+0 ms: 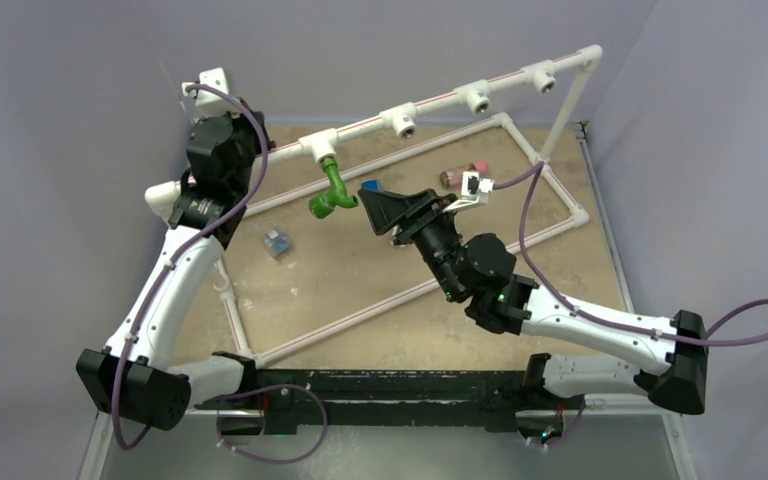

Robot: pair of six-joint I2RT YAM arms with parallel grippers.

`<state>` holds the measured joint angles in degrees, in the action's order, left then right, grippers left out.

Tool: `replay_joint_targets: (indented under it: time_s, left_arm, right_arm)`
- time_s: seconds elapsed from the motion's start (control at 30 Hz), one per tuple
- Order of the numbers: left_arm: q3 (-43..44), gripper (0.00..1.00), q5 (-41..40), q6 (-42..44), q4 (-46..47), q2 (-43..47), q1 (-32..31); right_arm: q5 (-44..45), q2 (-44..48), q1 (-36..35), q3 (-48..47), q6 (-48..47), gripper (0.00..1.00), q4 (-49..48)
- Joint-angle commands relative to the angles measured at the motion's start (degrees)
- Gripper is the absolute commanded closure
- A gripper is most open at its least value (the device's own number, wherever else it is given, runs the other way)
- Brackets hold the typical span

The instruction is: Install the water faucets

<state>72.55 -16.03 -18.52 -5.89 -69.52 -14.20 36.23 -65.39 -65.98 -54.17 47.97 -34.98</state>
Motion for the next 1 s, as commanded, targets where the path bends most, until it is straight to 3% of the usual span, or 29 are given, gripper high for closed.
replay_joint_targets:
  time_s: [0.0, 0.13, 0.27, 0.43, 0.63, 0.97]
  left_arm:
    - [-3.40, 1.00, 0.74, -0.37, -14.06, -3.35, 0.40]
    - [-3.22, 1.00, 0.83, -0.31, -13.98, -3.56, 0.40]
    - [-3.21, 1.00, 0.96, -0.28, -13.92, -3.67, 0.40]
    - [-3.03, 1.00, 0.76, -0.20, -13.92, -3.53, 0.40]
    - [-3.05, 1.00, 0.74, -0.09, -13.92, -3.48, 0.40]
    - [-3.38, 1.00, 0.91, -0.20, -13.88, -3.26, 0.40]
  right_arm:
    - [-4.39, 1.97, 0.17, -4.25, -26.24, 0.28, 3.66]
    - [-9.59, 1.66, 0.15, -9.39, -41.81, 0.28, 9.52]
    - [-19.40, 2.10, 0.15, -12.42, -63.51, 0.28, 13.95]
    - [-25.52, 1.34, -0.43, -16.08, -79.21, 0.28, 21.32]
    - [-24.46, -1.87, -3.75, -19.66, -98.14, 0.24, 27.96]
    - [-10.62, -7.33, -10.60, -16.24, -130.31, 0.22, 21.75]
